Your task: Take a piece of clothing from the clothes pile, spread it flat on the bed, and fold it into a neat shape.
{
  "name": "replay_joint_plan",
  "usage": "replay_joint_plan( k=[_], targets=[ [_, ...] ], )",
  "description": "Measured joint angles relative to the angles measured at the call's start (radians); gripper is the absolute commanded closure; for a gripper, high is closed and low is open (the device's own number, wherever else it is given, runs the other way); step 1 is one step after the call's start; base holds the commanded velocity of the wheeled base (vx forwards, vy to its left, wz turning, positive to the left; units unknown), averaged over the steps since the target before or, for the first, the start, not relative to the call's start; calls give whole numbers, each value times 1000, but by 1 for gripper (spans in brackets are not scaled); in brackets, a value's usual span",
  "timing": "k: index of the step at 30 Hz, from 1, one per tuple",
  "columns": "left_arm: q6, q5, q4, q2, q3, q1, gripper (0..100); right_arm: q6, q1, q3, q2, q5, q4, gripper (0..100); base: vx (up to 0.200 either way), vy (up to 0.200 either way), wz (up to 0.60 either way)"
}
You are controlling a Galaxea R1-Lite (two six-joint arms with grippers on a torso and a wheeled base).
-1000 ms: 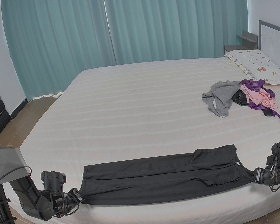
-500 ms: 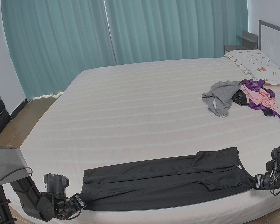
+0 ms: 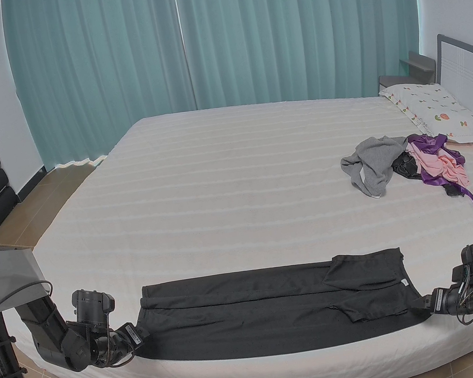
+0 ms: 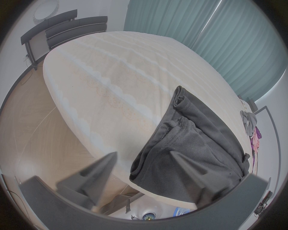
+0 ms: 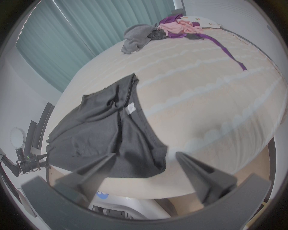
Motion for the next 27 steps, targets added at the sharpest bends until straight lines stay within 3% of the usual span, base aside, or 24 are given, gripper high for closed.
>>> replay_joint_plan(
  k=[9, 16, 20, 27],
  targets=[
    [-31, -17, -9, -55, -32, 20, 0, 26, -91, -39, -52, 33, -56, 0, 0, 0, 0],
    [-50, -173, -24, -77, -97, 24, 0, 84, -106, -67, -67, 98, -86, 0, 0, 0, 0],
    [34, -276, -26, -60, -135, 26, 0, 102, -94, -77, -62, 144, -93, 0, 0, 0, 0],
    [175, -293, -28, 5, -197, 30, 0, 101, -47, -137, -31, 167, -84, 0, 0, 0, 0]
  ],
)
